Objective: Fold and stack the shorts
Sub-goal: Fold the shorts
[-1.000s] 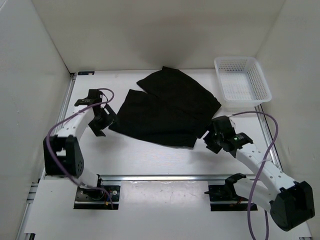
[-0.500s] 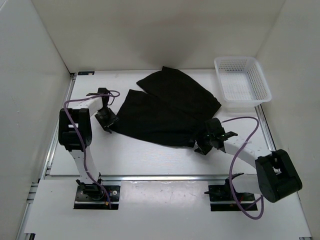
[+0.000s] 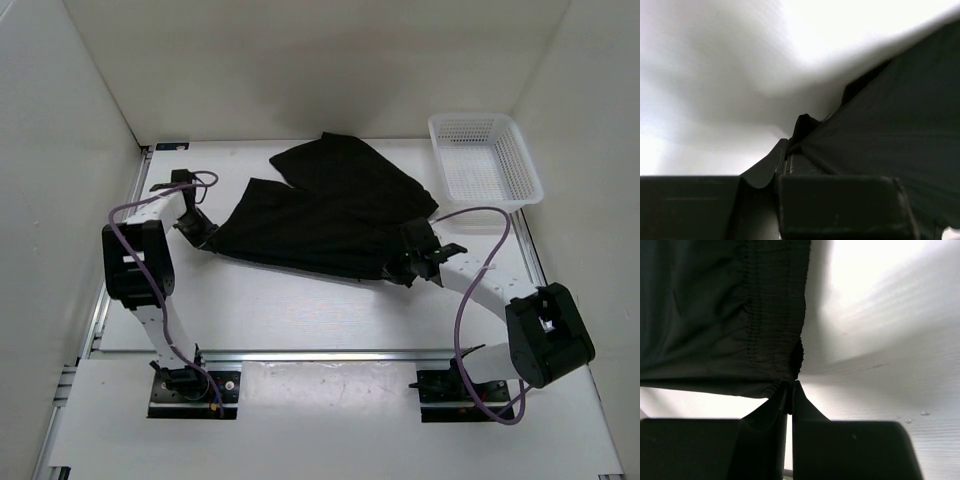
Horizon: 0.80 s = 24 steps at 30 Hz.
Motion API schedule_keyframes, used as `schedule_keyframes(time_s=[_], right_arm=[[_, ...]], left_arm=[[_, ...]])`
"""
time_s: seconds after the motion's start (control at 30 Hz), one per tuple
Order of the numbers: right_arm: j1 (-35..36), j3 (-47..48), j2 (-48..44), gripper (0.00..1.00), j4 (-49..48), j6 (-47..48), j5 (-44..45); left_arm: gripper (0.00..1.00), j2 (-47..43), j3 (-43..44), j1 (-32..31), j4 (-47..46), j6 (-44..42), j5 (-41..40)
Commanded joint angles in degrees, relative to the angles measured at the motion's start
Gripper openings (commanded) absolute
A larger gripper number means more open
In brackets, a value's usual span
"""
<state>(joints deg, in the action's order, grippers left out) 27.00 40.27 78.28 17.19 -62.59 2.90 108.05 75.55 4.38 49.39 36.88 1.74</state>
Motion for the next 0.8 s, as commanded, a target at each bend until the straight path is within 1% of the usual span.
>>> schedule_keyframes(time_s=[0.0, 0.1, 0.13, 0.17, 0.27, 0.3, 0.33, 0.37, 0.4, 0.47, 0.5, 0.53, 0.6, 0.7, 0.77], right_arm=[[-1.0, 4.1, -1.9, 0.0, 7.8, 9.0, 6.0], [-1.0, 4.1, -4.5, 0.0, 10.9, 12.0, 5.4], [-0.3, 4.1, -6.1, 0.0, 12.0, 12.1, 5.4], [-0.3, 2.7, -7.1, 0.0, 14.1, 12.1, 4.6], [3.3, 0.1, -11.9, 0.0, 17.1, 11.3, 3.9], [5.5, -0.8, -15.1, 0.0, 19.3, 10.6, 3.9], [6.6, -2.4, -16.7, 0.0, 20.5, 9.6, 4.5], [7.4, -3.0, -18.4, 0.0, 21.6, 7.9, 5.2], [8.8, -3.0, -21.5, 0.0, 24.8, 7.0, 5.8], [9.3, -3.5, -24.4, 0.0, 28.1, 5.3, 6.9], [9.8, -3.5, -26.9, 0.0, 29.9, 3.9, 7.6], [9.8, -3.5, -28.2, 0.0, 33.1, 3.9, 7.6], [9.8, -3.5, -31.2, 0.0, 36.2, 2.3, 8.2], [9.8, -4.1, -33.7, 0.0, 40.1, 1.5, 8.2], [9.8, -4.7, -35.3, 0.0, 42.3, 0.9, 8.2]], left_arm=[[0.1, -10.1, -2.8, 2.2, -0.6, -1.2, -0.7], [0.1, -15.3, -9.3, 2.7, -0.6, -1.2, -0.7], [0.1, -19.0, -11.1, 2.7, -0.6, -0.7, -0.2], [0.1, -20.9, -14.8, 2.7, -0.6, -0.7, -0.2], [0.1, -29.3, -19.6, 2.7, 2.2, -0.7, -0.8], [0.1, -31.6, -21.0, 1.3, 3.0, 1.4, -0.8], [0.1, -33.8, -21.0, -0.5, 5.1, 2.6, -0.8], [0.1, -38.0, -21.0, -1.9, 6.1, 4.1, -0.8], [0.1, -40.0, -21.0, -3.2, 6.6, 5.8, 0.5], [0.1, -44.4, -20.3, -3.9, 9.5, 6.4, 0.5], [0.1, -45.4, -18.7, -3.9, 10.8, 6.4, -0.1], [0.1, -46.1, -18.1, -3.9, 12.2, 6.4, -0.9], [0.1, -48.2, -17.5, -3.9, 15.8, 5.8, -2.4], [0.1, -50.9, -17.0, -3.9, 16.4, 5.3, -3.0], [0.1, -50.9, -15.3, -3.9, 16.4, 4.8, -2.4]])
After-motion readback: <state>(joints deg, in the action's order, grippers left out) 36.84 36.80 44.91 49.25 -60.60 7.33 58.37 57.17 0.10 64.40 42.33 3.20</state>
